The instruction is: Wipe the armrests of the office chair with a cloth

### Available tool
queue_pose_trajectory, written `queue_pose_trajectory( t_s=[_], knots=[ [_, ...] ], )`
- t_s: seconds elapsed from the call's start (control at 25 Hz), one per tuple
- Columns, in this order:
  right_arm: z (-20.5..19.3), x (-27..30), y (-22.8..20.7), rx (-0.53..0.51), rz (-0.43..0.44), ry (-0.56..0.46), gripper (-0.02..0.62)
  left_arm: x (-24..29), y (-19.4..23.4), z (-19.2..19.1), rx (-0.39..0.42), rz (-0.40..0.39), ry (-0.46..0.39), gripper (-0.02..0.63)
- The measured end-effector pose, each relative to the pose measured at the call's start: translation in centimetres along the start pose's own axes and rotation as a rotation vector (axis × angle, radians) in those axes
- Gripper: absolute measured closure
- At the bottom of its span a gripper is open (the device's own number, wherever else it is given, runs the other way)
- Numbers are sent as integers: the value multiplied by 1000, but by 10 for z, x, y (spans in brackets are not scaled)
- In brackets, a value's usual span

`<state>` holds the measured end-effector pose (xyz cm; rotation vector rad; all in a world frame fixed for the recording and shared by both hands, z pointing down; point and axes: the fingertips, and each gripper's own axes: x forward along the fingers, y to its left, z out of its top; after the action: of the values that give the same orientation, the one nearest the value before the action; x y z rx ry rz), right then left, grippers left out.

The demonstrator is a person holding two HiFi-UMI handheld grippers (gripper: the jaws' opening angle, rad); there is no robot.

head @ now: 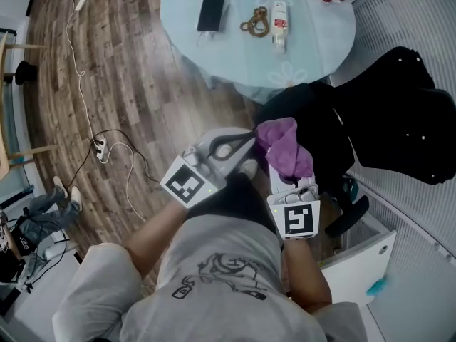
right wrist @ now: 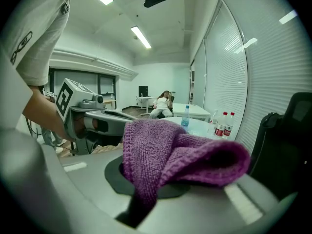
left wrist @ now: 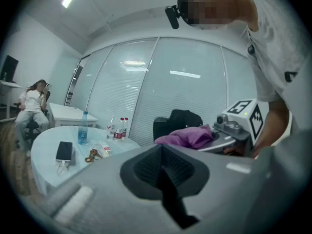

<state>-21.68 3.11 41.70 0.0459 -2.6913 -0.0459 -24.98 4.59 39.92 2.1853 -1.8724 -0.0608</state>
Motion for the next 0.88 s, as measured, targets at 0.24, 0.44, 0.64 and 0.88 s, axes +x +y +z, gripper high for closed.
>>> queue_pose_trajectory(
  t_s=[0.24, 0.44, 0.64, 0.88],
  knots=[
    [-54, 34, 0, -11, 8, 56, 563, 12, 18, -50, -5, -4, 23, 604],
    [-98, 62, 0, -4, 24, 95, 563, 25, 32, -89, 12, -2, 33, 604],
    [-139, 84, -3, 24, 38, 156, 563, 31, 39, -117, 29, -19, 33, 604],
    [-190, 105, -3, 51, 58, 234, 563, 33, 46, -142, 34, -17, 48, 604]
  ],
)
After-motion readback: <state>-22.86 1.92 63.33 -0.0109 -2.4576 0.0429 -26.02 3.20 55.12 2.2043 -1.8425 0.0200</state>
